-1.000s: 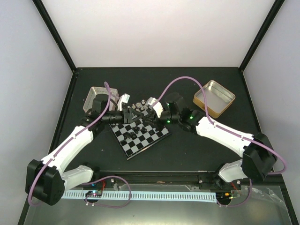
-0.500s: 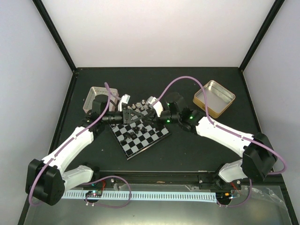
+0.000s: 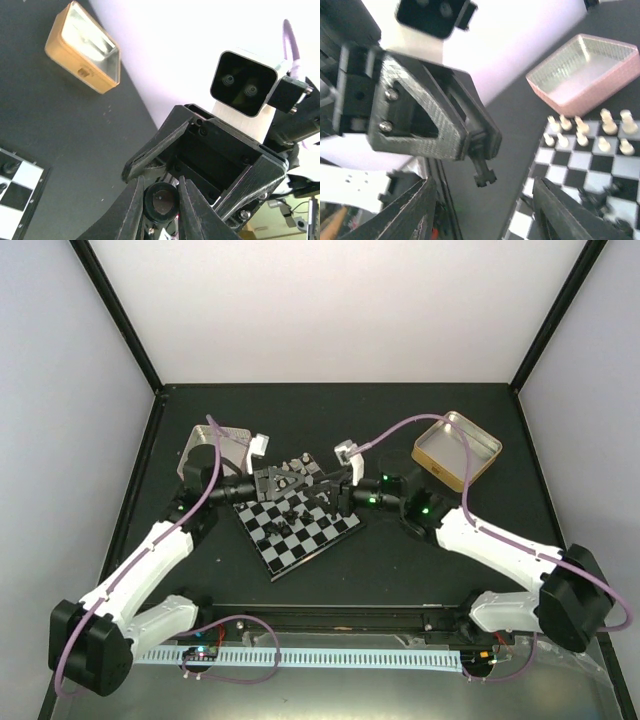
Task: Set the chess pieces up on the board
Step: Place the chess piece on the chessboard.
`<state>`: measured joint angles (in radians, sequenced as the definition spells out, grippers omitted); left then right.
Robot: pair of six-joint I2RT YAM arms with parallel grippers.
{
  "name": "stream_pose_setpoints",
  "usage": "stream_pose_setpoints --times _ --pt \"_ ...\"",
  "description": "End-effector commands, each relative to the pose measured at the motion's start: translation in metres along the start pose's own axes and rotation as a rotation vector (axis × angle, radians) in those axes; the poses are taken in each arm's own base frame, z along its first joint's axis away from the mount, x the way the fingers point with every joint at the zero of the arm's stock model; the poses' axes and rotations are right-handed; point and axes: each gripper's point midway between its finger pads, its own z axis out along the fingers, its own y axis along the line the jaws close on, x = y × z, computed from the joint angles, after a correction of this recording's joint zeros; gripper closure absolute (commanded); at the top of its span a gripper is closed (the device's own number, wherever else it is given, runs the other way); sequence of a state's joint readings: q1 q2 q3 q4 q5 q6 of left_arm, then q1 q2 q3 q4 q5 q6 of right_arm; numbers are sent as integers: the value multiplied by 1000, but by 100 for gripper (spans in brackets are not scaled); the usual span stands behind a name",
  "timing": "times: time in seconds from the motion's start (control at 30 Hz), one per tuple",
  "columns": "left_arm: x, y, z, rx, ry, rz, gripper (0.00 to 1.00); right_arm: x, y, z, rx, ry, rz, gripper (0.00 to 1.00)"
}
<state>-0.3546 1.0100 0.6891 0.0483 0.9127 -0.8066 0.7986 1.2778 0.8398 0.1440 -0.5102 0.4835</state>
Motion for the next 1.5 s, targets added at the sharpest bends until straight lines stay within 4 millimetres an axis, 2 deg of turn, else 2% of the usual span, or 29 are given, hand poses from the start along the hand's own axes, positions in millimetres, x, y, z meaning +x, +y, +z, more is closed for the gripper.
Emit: stream_pose_setpoints --times 0.0,0.1,0.17,0.27,0.4,0.7,1.07,1.23,1.37,1.47 --pt "-26 -45 -10 106 -102 54 92 -60 39 -25 -163 -258 199 44" --pt "-38 -62 -16 144 -153 15 92 -69 41 -30 -214 -315 351 44" --pt "-45 -69 -21 160 -191 -27 92 -74 45 -29 -262 -323 430 48" --pt "-52 -77 -26 184 -234 -79 92 -80 55 -26 -362 -321 492 57" --pt "-55 -84 -28 225 -244 -139 92 -82 54 -20 -375 -306 525 62" --pt "-56 -80 -29 240 -257 -182 93 -89 59 -16 -401 -292 542 75" --pt "-53 -76 -28 236 -258 -197 93 -96 61 -11 -432 -293 560 77" --pt "-50 -74 -28 230 -253 -201 93 -104 61 -11 -414 -303 572 87" --pt "-47 -67 -28 200 -256 -199 89 -99 56 -11 -364 -290 578 96" --pt "-46 -62 -30 160 -271 -174 82 -90 47 -11 -300 -273 581 99"
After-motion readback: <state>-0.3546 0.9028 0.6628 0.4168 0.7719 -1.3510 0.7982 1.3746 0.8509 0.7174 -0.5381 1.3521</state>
